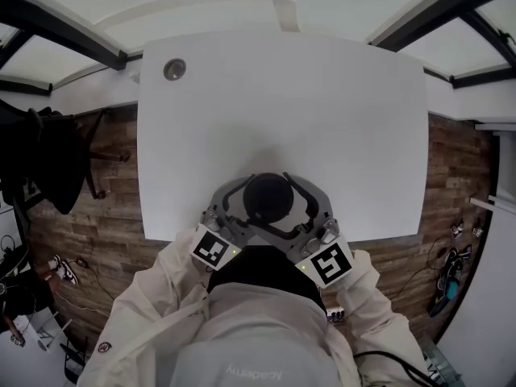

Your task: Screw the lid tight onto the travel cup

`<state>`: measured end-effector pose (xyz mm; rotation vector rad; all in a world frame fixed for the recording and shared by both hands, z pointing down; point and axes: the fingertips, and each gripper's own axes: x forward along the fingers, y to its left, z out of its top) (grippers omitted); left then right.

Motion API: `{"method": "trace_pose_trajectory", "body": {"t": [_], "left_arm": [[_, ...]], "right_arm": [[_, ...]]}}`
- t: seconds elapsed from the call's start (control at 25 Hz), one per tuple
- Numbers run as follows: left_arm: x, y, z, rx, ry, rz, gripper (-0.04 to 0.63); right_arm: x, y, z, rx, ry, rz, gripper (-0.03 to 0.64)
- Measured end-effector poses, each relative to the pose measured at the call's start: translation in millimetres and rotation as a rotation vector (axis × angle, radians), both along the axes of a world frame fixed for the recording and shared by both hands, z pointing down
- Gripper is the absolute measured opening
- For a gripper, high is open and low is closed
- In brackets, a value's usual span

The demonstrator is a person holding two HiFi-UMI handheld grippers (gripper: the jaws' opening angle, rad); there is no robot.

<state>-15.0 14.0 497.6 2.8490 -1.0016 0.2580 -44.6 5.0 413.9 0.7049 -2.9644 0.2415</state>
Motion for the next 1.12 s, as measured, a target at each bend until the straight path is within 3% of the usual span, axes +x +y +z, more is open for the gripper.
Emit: {"method": "trace_pose_trajectory", "body": {"t": [0.32,0.48,0.6,0.76,0.96,1.12], "left_arm": [[0,1,-1,0.015,0.023,-0.214,0.367],[1,0,-3,0.007,0.053,-0.250,0.367],[1,2,-4,0.019,0.046,-0.210,0.367],[4,4,-5,0.047,0.018,-0.090,0.367],[0,4,2,0.026,0.002,0.100,0.367],[-2,5,6,-0.010,0.003,0.217,0.367]], "right_arm": [[5,5,4,0.031,0.028,0.291,0.428],[8,6,7,0.021,0.037,0.324,0.428],[8,11,9,-0.042,0.004,0.219,0.428],[15,22,2,-0.130,-0.061,-0.048,0.430],[14,17,4,-0.079,0.032,-0.315,0.429],[8,13,1,-0.050,0.053,-0.460,0.430]]}}
